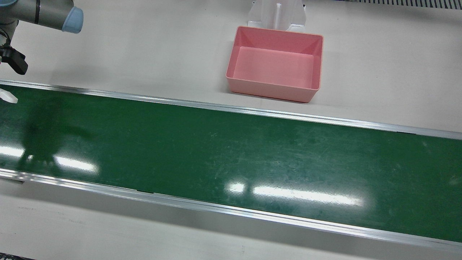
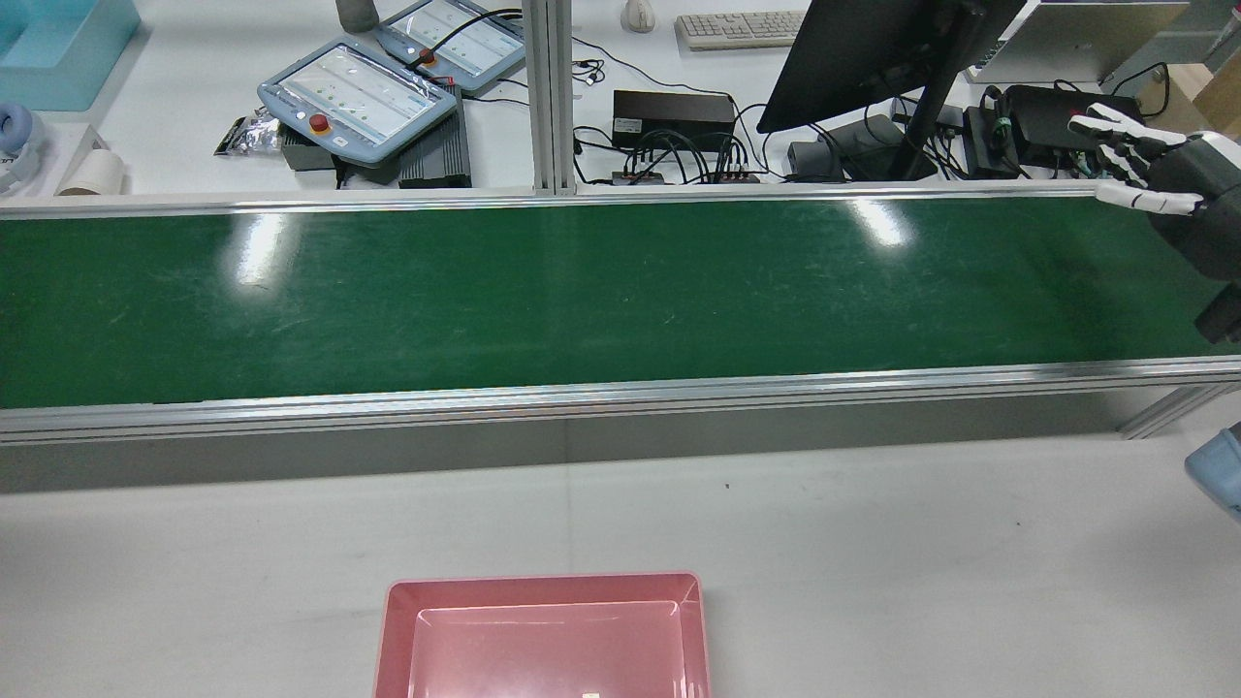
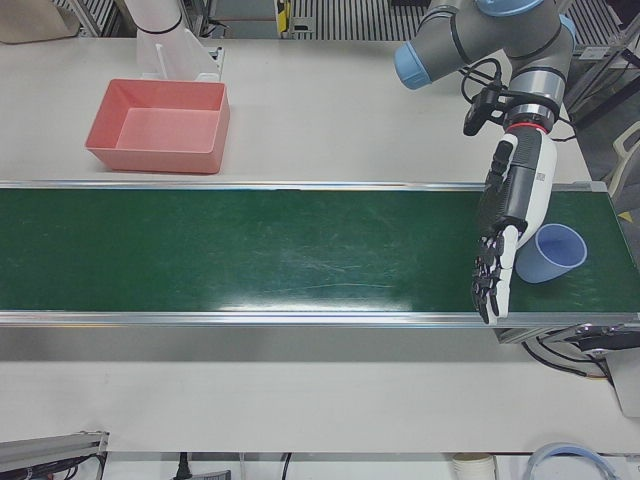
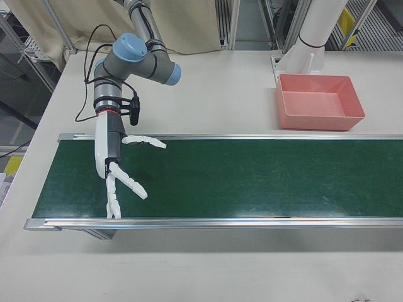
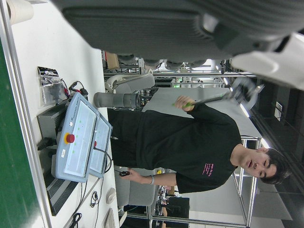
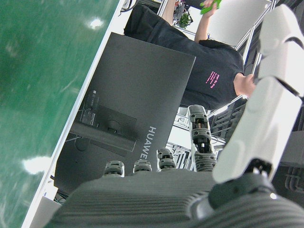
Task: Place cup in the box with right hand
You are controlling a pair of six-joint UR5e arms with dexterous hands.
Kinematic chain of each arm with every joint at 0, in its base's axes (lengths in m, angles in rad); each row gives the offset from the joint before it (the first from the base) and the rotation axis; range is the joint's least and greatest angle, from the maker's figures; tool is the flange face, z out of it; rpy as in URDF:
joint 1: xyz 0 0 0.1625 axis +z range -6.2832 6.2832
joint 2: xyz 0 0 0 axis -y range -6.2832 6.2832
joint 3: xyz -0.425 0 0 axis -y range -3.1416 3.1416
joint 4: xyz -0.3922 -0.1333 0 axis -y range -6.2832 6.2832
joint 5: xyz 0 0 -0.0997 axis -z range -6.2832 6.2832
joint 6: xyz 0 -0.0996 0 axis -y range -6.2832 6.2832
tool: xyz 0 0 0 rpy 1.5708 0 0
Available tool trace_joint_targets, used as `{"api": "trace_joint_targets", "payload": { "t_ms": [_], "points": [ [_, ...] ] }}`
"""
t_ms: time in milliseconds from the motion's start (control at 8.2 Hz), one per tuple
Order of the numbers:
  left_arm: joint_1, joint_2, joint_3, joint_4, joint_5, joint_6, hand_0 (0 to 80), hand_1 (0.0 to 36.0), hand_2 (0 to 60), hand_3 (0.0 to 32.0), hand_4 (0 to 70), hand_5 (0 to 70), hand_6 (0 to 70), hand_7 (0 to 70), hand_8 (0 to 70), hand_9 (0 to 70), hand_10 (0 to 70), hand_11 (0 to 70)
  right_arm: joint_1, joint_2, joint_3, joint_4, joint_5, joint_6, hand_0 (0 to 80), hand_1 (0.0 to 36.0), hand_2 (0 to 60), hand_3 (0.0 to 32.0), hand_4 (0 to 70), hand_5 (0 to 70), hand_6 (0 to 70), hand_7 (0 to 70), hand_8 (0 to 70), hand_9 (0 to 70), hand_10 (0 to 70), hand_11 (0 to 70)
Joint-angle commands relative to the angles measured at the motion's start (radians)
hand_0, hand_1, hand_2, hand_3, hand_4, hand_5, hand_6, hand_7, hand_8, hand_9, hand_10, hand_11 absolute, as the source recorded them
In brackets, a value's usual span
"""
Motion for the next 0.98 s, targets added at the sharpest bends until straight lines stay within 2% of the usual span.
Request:
{"api": "trace_joint_targets", "payload": {
  "t_ms": [0, 122, 244, 366, 488, 610, 732, 854],
  "points": [
    [0.000, 0.000, 0.000, 0.001, 0.000, 0.000, 0.0, 0.0, 0.0, 0.0, 0.0, 0.0, 0.0, 0.0, 0.0, 0.0, 0.0, 0.0, 0.000, 0.001, 0.000, 0.000, 0.000, 0.000, 45.6, 11.9, 19.0, 6.0, 10.0, 3.9, 2.5, 11.6, 0.7, 4.0, 2.1, 4.5],
    [0.000, 0.000, 0.000, 0.001, 0.000, 0.000, 0.0, 0.0, 0.0, 0.0, 0.0, 0.0, 0.0, 0.0, 0.0, 0.0, 0.0, 0.0, 0.000, 0.001, 0.000, 0.000, 0.000, 0.000, 42.9, 15.5, 33.5, 6.0, 5.5, 4.0, 2.5, 11.5, 0.8, 4.1, 2.2, 4.6],
    [0.000, 0.001, 0.000, 0.001, 0.001, 0.000, 0.0, 0.0, 0.0, 0.0, 0.0, 0.0, 0.0, 0.0, 0.0, 0.0, 0.0, 0.0, 0.000, 0.001, 0.000, 0.000, 0.000, 0.000, 46.3, 11.0, 15.4, 5.0, 11.1, 3.9, 2.6, 11.6, 0.9, 4.1, 2.1, 4.5],
    [0.000, 0.000, 0.000, 0.001, 0.000, 0.000, 0.0, 0.0, 0.0, 0.0, 0.0, 0.0, 0.0, 0.0, 0.0, 0.0, 0.0, 0.0, -0.003, 0.005, 0.000, 0.002, -0.001, 0.000, 43.6, 14.6, 28.8, 5.2, 6.4, 4.0, 2.5, 11.1, 0.9, 4.2, 2.1, 4.6],
    [0.000, 0.000, 0.000, 0.001, 0.000, 0.000, 0.0, 0.0, 0.0, 0.0, 0.0, 0.0, 0.0, 0.0, 0.0, 0.0, 0.0, 0.0, -0.008, 0.010, 0.001, 0.011, -0.003, -0.002, 44.9, 11.1, 18.5, 7.4, 6.4, 3.8, 2.0, 9.2, 0.9, 3.9, 1.8, 4.0],
    [0.000, 0.000, 0.000, 0.001, 0.000, 0.000, 0.0, 0.0, 0.0, 0.0, 0.0, 0.0, 0.0, 0.0, 0.0, 0.0, 0.0, 0.0, -0.003, 0.007, 0.000, 0.034, -0.014, -0.009, 43.9, 11.9, 15.8, 10.2, 3.1, 3.9, 1.5, 8.0, 0.6, 3.3, 0.9, 2.8],
    [0.000, 0.000, 0.000, 0.001, 0.000, 0.000, 0.0, 0.0, 0.0, 0.0, 0.0, 0.0, 0.0, 0.0, 0.0, 0.0, 0.0, 0.0, 0.006, 0.002, -0.005, 0.034, -0.021, -0.020, 49.4, 13.2, 6.0, 10.0, 2.9, 5.0, 1.6, 7.0, 0.5, 2.8, 1.2, 3.6],
    [0.000, 0.000, 0.000, 0.001, 0.000, 0.000, 0.0, 0.0, 0.0, 0.0, 0.0, 0.0, 0.0, 0.0, 0.0, 0.0, 0.0, 0.0, 0.003, 0.002, -0.015, 0.034, -0.021, -0.029, 50.1, 13.2, 3.1, 11.2, 2.8, 5.2, 1.4, 6.4, 0.0, 2.1, 1.4, 4.0]
  ]
}}
